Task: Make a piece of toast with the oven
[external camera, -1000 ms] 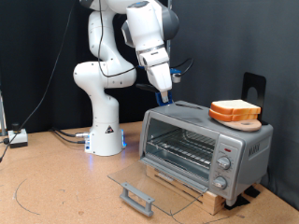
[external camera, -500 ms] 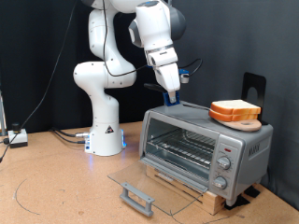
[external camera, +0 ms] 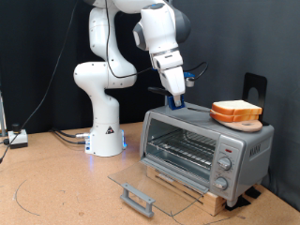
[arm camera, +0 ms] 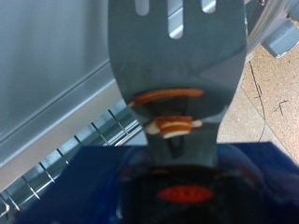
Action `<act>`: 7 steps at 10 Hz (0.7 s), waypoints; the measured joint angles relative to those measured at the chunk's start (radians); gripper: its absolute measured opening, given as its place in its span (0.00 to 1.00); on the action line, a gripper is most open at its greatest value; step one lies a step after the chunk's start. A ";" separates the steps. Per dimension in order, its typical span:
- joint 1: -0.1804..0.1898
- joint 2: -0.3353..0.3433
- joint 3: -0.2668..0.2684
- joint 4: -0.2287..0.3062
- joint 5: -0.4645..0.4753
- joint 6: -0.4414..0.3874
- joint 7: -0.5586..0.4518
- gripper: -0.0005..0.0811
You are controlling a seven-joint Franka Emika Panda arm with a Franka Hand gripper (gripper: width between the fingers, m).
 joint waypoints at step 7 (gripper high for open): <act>0.001 0.002 -0.024 0.028 0.021 -0.034 -0.025 0.50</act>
